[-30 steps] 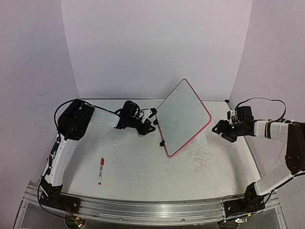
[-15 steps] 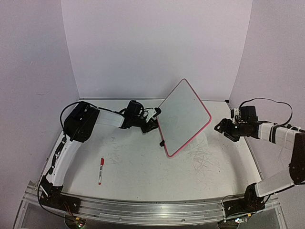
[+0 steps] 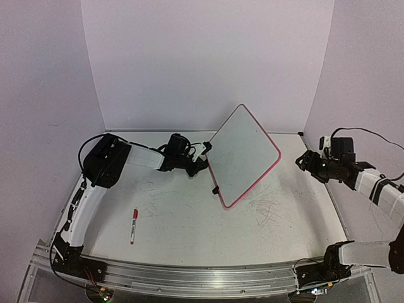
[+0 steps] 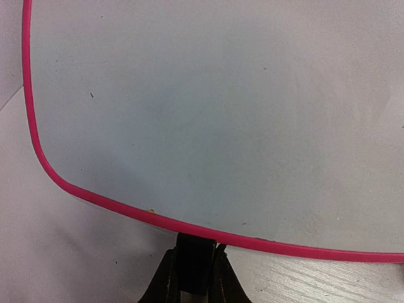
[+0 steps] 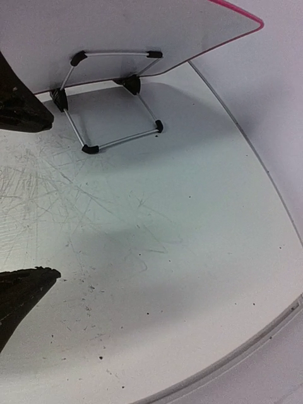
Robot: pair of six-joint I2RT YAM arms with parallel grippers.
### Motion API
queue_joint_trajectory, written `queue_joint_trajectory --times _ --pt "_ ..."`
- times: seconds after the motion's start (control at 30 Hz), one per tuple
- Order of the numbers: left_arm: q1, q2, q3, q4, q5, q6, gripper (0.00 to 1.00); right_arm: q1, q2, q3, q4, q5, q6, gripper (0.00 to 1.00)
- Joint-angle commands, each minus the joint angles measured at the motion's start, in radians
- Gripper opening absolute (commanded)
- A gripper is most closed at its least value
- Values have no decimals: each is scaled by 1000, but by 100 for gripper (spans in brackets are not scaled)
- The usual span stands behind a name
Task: Write a sentence on the whiteboard
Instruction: Adjust the whiteboard stand at the center of the board.
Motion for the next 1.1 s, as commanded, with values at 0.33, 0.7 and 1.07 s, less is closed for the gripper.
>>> queue_joint_trajectory --times 0.33,0.7,1.07 --pt "-53 -257 -380 127 -409 -476 0 83 -25 371 -88 57 -42 75" --pt "-174 -389 -604 124 -682 -961 0 535 251 543 -98 229 -54 73" --pt "-200 -437 -671 124 -636 -1089 9 718 642 519 -58 320 27 67"
